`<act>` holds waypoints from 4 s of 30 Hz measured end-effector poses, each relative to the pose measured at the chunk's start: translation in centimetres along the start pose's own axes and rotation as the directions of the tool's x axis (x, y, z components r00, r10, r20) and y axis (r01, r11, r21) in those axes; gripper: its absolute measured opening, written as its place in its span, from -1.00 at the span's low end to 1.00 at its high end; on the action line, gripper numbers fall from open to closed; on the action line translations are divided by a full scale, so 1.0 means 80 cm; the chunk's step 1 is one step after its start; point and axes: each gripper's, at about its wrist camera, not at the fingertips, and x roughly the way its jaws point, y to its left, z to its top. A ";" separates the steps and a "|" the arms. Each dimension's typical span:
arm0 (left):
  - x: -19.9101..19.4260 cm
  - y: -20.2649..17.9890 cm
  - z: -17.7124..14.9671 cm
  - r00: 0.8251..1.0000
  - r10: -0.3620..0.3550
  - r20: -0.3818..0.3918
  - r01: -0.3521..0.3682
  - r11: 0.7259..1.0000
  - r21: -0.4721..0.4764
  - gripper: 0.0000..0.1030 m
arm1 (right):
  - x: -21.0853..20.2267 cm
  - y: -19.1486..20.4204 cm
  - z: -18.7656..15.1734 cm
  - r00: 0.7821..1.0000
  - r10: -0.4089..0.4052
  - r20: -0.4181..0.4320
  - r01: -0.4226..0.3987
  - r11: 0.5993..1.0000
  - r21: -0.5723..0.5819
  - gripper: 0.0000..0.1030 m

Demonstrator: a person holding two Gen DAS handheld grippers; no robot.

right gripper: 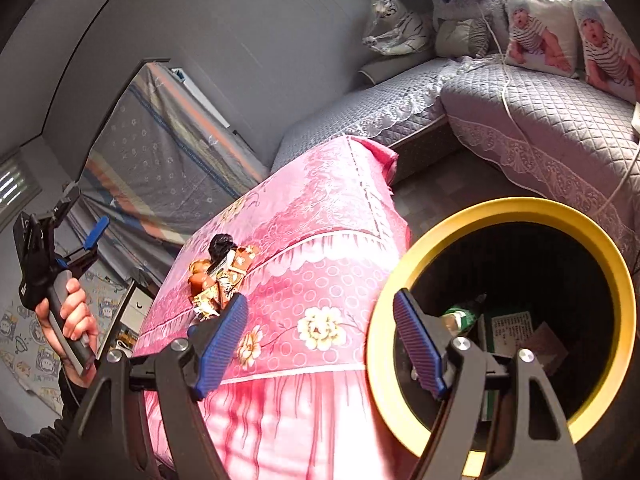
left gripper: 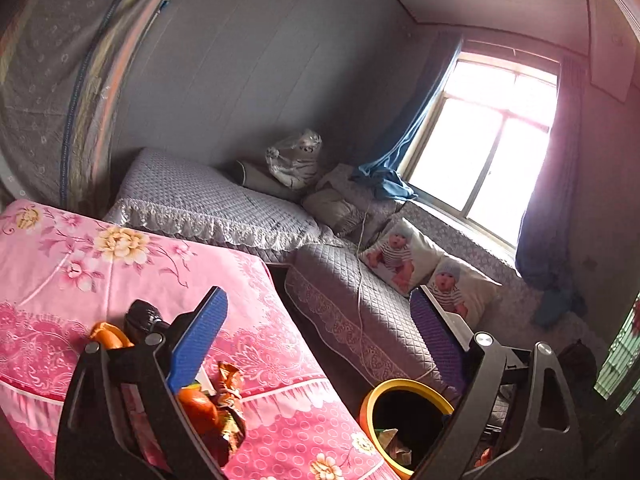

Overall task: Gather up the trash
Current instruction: 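Move both open tools back over the trash on the bed, then grasp the orange snack wrapper with the right tool, then grasp the orange peel with the left tool while the right tool holds the wrapper, then carry the wrapper and orange peel over the bin with both tools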

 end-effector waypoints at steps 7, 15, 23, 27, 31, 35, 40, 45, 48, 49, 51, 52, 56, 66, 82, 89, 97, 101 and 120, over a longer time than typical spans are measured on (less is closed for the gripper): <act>-0.102 0.079 0.028 0.976 0.207 0.072 -0.205 0.978 -0.024 0.73 | 0.102 0.132 -0.016 0.984 0.051 -0.172 -0.092 0.966 -0.240 0.39; -0.166 0.155 -0.019 0.899 0.437 -0.016 -0.437 0.897 -0.066 0.73 | 0.216 0.233 -0.032 0.957 -0.084 -0.276 -0.041 0.908 -0.418 0.39; -0.141 0.185 -0.092 0.889 0.408 -0.207 -0.432 0.897 -0.089 0.73 | 0.293 0.259 -0.036 0.924 -0.242 -0.297 0.074 0.874 -0.481 0.39; -0.117 0.179 -0.112 0.885 0.380 -0.271 -0.408 0.911 -0.055 0.73 | 0.315 0.240 -0.030 0.909 -0.262 -0.323 0.097 0.888 -0.449 0.30; -0.093 0.165 -0.118 0.878 0.373 -0.301 -0.390 0.921 0.004 0.73 | 0.322 0.225 -0.029 0.897 -0.227 -0.381 0.062 0.915 -0.399 -0.18; -0.068 0.151 -0.119 0.872 0.368 -0.322 -0.364 0.928 0.075 0.73 | 0.309 0.210 -0.025 0.900 -0.190 -0.393 0.033 0.927 -0.372 -0.38; -0.026 0.131 -0.123 0.863 0.339 -0.374 -0.300 0.940 0.159 0.73 | 0.270 0.189 -0.017 0.911 -0.119 -0.394 -0.016 0.946 -0.323 -0.47; 0.023 0.105 -0.127 0.861 0.282 -0.423 -0.205 0.954 0.219 0.73 | 0.211 0.163 -0.007 0.941 -0.054 -0.334 -0.038 0.964 -0.263 -0.47; 0.058 0.084 -0.131 0.853 0.255 -0.455 -0.129 0.949 0.288 0.73 | 0.174 0.147 -0.001 0.956 -0.023 -0.292 -0.049 0.970 -0.237 -0.47; 0.071 0.078 -0.133 0.847 0.253 -0.467 -0.111 0.944 0.310 0.73 | 0.164 0.142 0.000 0.959 -0.018 -0.282 -0.049 0.972 -0.229 -0.47; 0.097 0.073 -0.138 0.833 0.256 -0.491 -0.086 0.936 0.342 0.73 | 0.148 0.132 -0.001 0.962 -0.008 -0.273 -0.053 0.975 -0.214 -0.47; 0.109 0.071 -0.140 0.826 0.256 -0.503 -0.075 0.933 0.351 0.72 | 0.141 0.127 -0.002 0.964 -0.007 -0.267 -0.050 0.977 -0.207 -0.47; 0.150 0.070 -0.151 0.795 0.279 -0.538 -0.048 0.914 0.403 0.71 | 0.119 0.114 -0.008 0.968 0.004 -0.252 -0.054 0.980 -0.191 -0.47; 0.184 0.086 -0.165 0.759 0.324 -0.565 -0.067 0.902 0.427 0.15 | 0.097 0.090 -0.014 0.973 0.023 -0.229 -0.058 0.987 -0.147 -0.47; 0.084 0.052 -0.129 0.876 0.217 -0.430 -0.035 0.920 0.391 -0.36 | 0.091 0.127 -0.022 0.971 0.063 -0.229 -0.109 0.974 -0.198 -0.47; -0.024 0.054 -0.112 0.937 0.200 -0.286 -0.107 0.944 0.312 -0.36 | 0.102 0.144 -0.039 0.960 0.081 -0.268 -0.142 0.966 -0.217 -0.47; -0.131 0.076 -0.120 0.948 0.279 -0.153 -0.246 0.948 0.203 -0.36 | 0.107 0.156 -0.056 0.950 0.088 -0.301 -0.160 0.961 -0.227 -0.47; -0.158 0.085 -0.124 0.941 0.310 -0.132 -0.288 0.943 0.166 -0.36 | 0.106 0.158 -0.057 0.951 0.081 -0.298 -0.154 0.961 -0.229 -0.47; -0.106 0.028 -0.120 0.966 0.194 -0.169 -0.159 0.966 0.202 -0.35 | 0.063 0.103 0.006 0.992 -0.035 -0.122 0.013 0.984 -0.175 -0.47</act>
